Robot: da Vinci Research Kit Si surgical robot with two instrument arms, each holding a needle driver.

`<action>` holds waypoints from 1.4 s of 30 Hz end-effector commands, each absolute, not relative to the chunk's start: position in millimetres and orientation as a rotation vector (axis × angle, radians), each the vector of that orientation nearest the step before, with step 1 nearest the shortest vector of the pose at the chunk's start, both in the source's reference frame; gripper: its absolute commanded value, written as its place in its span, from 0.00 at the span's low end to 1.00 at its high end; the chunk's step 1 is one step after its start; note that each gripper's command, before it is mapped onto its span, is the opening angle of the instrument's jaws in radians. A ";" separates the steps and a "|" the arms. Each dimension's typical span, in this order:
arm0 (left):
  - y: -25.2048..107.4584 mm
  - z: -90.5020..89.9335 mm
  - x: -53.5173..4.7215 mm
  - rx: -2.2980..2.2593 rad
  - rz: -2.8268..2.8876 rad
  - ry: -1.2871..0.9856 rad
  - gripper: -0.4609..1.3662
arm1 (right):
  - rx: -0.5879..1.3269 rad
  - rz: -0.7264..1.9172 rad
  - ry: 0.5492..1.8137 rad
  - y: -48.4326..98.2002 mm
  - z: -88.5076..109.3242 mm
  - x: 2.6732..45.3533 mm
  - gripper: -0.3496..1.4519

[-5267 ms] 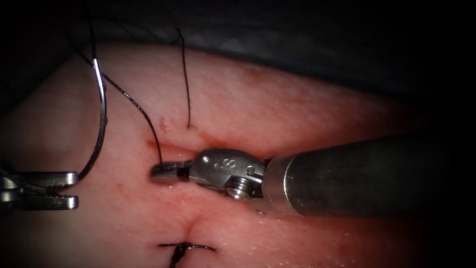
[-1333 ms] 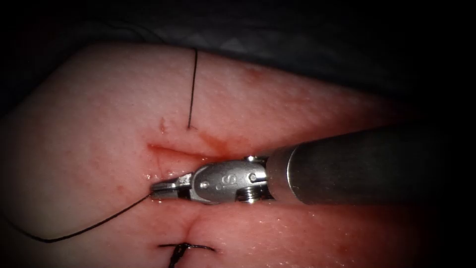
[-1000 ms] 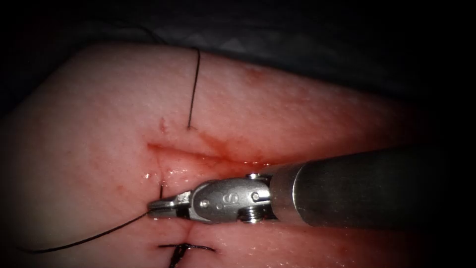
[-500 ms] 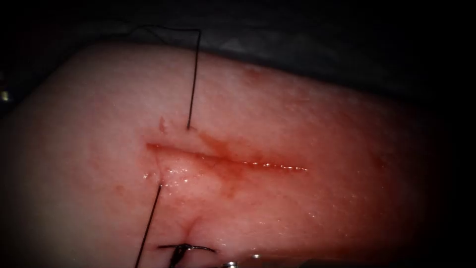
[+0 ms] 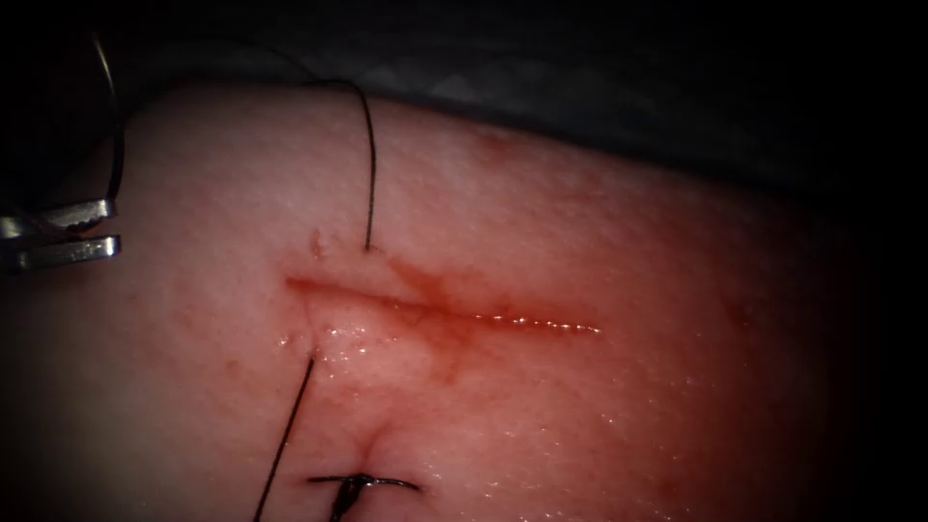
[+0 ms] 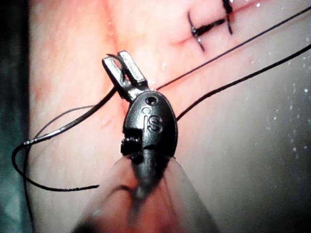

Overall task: Wound Closure
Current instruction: Grasp the suture with the left gripper near the wound and pull away

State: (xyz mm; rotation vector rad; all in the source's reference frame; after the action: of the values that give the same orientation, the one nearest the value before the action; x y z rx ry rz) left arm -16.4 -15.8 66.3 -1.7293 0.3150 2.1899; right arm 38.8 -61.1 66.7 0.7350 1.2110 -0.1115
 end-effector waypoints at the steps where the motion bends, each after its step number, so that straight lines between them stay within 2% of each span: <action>1: -15.8 66.4 -16.5 -1.738 2.196 0.301 0.06 | 0.755 -0.119 1.216 -61.3 66.7 38.9 0.00; 6: -16.0 66.5 -16.6 -1.739 2.199 0.300 0.06 | 0.805 -0.154 1.278 -61.0 66.4 39.6 0.00; 8: -15.9 66.5 -16.6 -1.739 2.199 0.300 0.06 | 0.763 -0.127 1.282 -60.0 66.4 39.5 0.38; 9: -15.9 66.5 -16.6 -1.739 2.199 0.300 0.06 | 0.732 -0.116 1.286 -59.3 66.4 39.3 0.64; 10: -15.9 66.5 -16.7 -1.739 2.199 0.300 0.06 | 0.704 -0.112 1.289 -58.8 66.5 39.0 0.76; 13: -15.9 66.5 -16.7 -1.739 2.199 0.300 0.06 | 0.633 -0.087 1.295 -56.5 66.6 37.4 0.91; 22: -15.9 66.6 -16.6 -1.740 2.199 0.299 0.06 | 0.474 -0.023 1.287 -48.4 65.3 29.1 1.00; 26: -15.8 66.6 -16.6 -1.740 2.199 0.299 0.06 | 0.405 0.007 1.313 -43.9 64.7 23.7 0.96; 31: -15.8 66.6 -16.7 -1.740 2.199 0.299 0.06 | 0.345 0.011 1.314 -39.8 67.0 20.8 0.89; 36: -15.8 66.6 -16.7 -1.739 2.199 0.300 0.06 | 0.314 0.029 1.304 -36.3 72.4 20.8 0.90; 42: -15.9 66.5 -16.7 -1.742 2.199 0.298 0.06 | 0.243 0.020 1.274 -34.0 80.7 23.5 0.94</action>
State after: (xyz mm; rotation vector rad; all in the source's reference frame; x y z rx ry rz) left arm -16.7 -15.9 66.6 -1.7335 0.3113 2.1931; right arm 24.1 -34.1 82.0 0.2407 1.2700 0.0186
